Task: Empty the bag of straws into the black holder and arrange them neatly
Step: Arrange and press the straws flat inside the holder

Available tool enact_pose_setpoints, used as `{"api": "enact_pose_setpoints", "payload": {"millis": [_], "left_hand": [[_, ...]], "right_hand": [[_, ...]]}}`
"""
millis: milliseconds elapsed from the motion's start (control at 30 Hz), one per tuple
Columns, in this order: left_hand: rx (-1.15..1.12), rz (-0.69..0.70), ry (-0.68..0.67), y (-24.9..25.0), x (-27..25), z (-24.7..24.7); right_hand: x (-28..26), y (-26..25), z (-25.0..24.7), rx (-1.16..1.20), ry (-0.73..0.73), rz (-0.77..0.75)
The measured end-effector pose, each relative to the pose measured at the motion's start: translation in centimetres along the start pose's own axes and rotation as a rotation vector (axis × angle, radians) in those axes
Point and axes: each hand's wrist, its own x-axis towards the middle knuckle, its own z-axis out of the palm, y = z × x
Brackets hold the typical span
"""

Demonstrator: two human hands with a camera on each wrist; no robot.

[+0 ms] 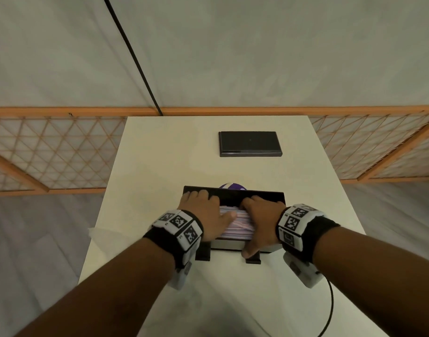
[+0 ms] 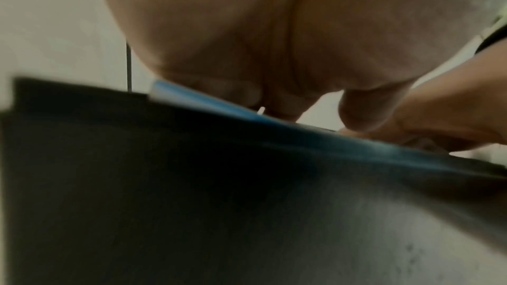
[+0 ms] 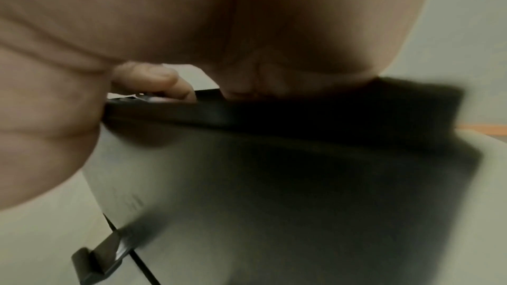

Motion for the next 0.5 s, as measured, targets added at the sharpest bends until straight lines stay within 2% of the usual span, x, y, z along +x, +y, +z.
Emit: {"api": "enact_pose_setpoints", "payload": {"millis": [167,367,500], "left_hand": [[0.033,0.058,-0.017,-0.4,-0.8,0.4],[0.123,0.132,-0.024,-1.2,-1.5,1.0],[0.018,0.148,0.097,-1.4,-1.7,0.7]], "right_hand": [[0.3,-0.6,0.0,0.005,-0.078,-0.03],[0.4,-1.0,-0.2,-0.058,-0.098,-0.036],[0.4,-1.2,-0.3,0.003,-0.09,-0.051]]}}
